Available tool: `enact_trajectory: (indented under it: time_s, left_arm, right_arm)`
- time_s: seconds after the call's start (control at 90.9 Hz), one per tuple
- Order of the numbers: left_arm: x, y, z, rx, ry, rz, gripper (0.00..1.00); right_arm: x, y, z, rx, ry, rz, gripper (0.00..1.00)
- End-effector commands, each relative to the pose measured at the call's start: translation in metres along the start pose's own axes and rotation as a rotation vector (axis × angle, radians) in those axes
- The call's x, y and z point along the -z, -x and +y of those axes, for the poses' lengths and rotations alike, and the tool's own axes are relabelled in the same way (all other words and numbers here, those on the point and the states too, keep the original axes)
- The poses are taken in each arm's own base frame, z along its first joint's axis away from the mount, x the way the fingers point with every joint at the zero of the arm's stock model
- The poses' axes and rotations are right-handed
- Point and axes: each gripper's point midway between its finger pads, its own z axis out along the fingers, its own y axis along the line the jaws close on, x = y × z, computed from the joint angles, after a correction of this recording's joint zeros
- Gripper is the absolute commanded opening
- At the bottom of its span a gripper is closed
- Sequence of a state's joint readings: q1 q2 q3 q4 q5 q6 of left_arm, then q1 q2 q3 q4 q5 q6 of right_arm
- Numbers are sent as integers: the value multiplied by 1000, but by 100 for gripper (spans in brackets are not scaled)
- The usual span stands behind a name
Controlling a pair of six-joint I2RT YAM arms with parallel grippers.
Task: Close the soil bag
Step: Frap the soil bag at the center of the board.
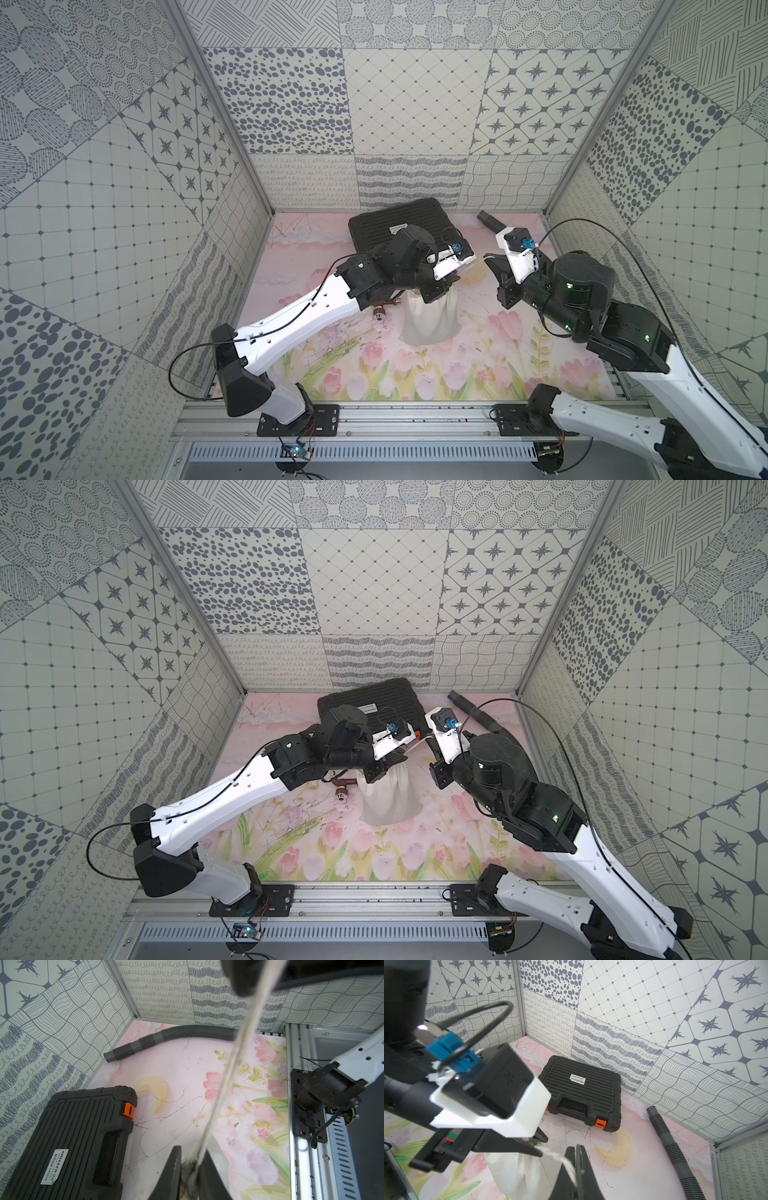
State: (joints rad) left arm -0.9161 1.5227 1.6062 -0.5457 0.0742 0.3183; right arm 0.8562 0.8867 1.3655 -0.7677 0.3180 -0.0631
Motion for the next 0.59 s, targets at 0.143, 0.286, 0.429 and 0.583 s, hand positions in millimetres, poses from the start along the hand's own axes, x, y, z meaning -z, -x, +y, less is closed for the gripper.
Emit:
enact_trajectory:
  time_s: [0.143, 0.286, 0.429, 0.583]
  left_arm:
    - [0, -45, -1, -13, 30, 200, 19]
    - [0, -46, -1, -19, 29, 207, 19]
    - [0, -46, -2, -23, 32, 207, 19]
    - [0, -47, -2, -26, 33, 215, 19]
  right_arm:
    - [50, 80, -34, -126, -89, -318, 0]
    - [51, 83, -35, -126, -94, -325, 0]
    - [52, 84, -36, -127, -95, -330, 0]
    - [53, 84, -38, -126, -106, -332, 0]
